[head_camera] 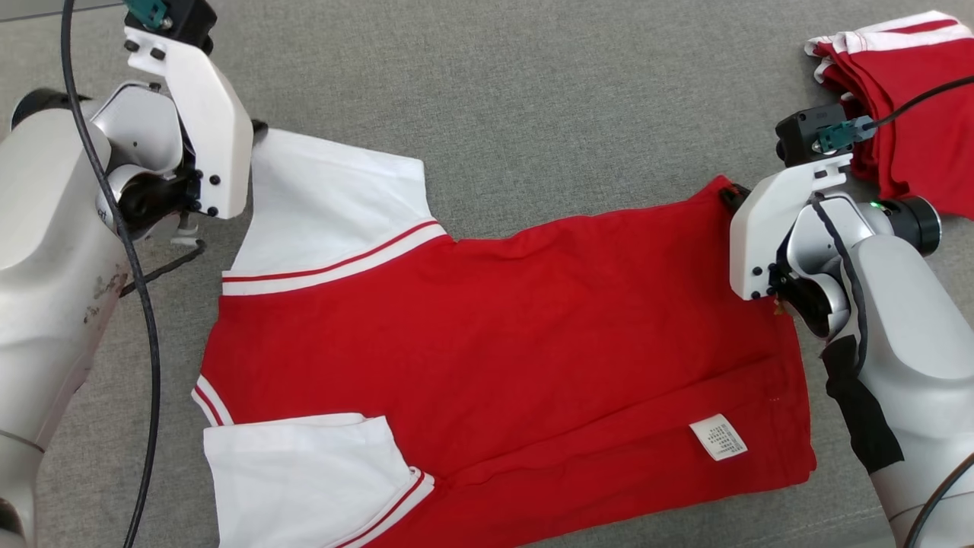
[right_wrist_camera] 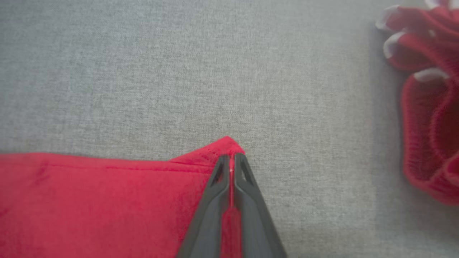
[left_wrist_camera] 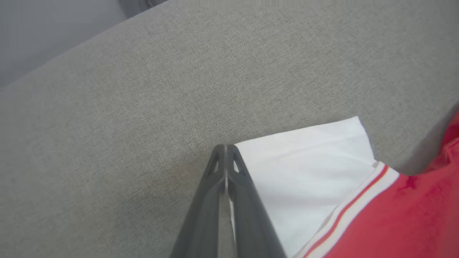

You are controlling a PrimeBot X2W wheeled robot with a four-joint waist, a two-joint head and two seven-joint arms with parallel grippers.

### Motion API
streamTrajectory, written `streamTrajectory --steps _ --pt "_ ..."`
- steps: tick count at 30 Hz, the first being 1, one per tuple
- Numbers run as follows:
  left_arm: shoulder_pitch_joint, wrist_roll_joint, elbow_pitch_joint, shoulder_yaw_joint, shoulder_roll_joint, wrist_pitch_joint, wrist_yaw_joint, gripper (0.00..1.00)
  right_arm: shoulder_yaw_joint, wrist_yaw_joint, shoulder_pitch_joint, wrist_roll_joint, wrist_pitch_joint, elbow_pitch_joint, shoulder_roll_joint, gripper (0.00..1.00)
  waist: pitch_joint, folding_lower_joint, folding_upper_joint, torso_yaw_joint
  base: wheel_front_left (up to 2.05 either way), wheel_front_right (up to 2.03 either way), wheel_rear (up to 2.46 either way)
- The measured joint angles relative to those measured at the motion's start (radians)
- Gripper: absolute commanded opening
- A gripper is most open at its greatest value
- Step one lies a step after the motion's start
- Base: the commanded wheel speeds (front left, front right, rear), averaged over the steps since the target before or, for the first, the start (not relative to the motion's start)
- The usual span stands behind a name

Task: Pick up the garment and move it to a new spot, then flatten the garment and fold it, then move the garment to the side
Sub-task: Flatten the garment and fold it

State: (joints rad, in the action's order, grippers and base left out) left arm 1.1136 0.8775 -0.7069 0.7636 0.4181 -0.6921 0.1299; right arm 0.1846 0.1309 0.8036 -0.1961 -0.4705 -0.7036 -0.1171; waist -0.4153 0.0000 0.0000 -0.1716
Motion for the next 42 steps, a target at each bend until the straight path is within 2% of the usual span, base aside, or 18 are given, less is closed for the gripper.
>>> streamTrajectory --steps 6,11,18,20,23,32,38,42 --pt "0.023 -0.016 0.053 0.045 0.024 0.119 0.000 0.00 -0.009 0.000 0.011 -0.021 0.026 0.015 -0.001 0.00 -0.005 0.0000 0.0000 0.003 0.00 0.00 0.00" --pt "0.058 -0.044 0.057 0.070 0.047 0.242 0.000 0.00 -0.035 0.000 0.046 -0.035 0.098 0.034 -0.008 0.00 -0.011 0.0000 0.0000 0.009 0.00 0.00 0.00" --pt "0.136 -0.092 0.015 0.099 0.031 0.438 0.000 0.00 -0.101 0.000 0.133 -0.025 0.253 -0.027 -0.011 0.00 -0.030 0.0000 0.0000 0.028 0.00 0.00 0.00" --pt "0.133 -0.067 0.023 0.125 0.025 0.443 0.000 0.00 -0.090 0.000 0.133 -0.022 0.260 -0.054 -0.012 0.00 -0.030 0.0000 0.0000 0.036 0.00 0.00 0.00" --pt "0.114 -0.032 0.077 0.163 0.046 0.447 0.000 0.00 -0.067 0.000 0.117 -0.035 0.270 -0.064 -0.026 0.00 -0.021 0.0000 0.0000 0.047 0.00 0.00 0.00" --pt "-0.069 0.063 0.303 0.200 0.175 0.461 -0.003 0.00 -0.009 0.000 -0.026 -0.134 0.255 0.016 -0.095 0.00 0.033 0.0000 0.0000 0.069 0.00 0.00 0.00" --pt "-0.232 0.115 0.528 0.187 0.270 0.478 -0.093 0.00 0.019 0.000 -0.154 -0.210 0.212 0.142 -0.153 0.00 0.070 0.0000 0.0000 0.081 0.00 0.00 0.00" --pt "-0.330 0.137 0.686 0.172 0.344 0.497 -0.173 0.00 0.003 0.000 -0.220 -0.232 0.186 0.211 -0.181 0.00 0.086 0.0000 0.0000 0.087 0.00 0.00 0.00"
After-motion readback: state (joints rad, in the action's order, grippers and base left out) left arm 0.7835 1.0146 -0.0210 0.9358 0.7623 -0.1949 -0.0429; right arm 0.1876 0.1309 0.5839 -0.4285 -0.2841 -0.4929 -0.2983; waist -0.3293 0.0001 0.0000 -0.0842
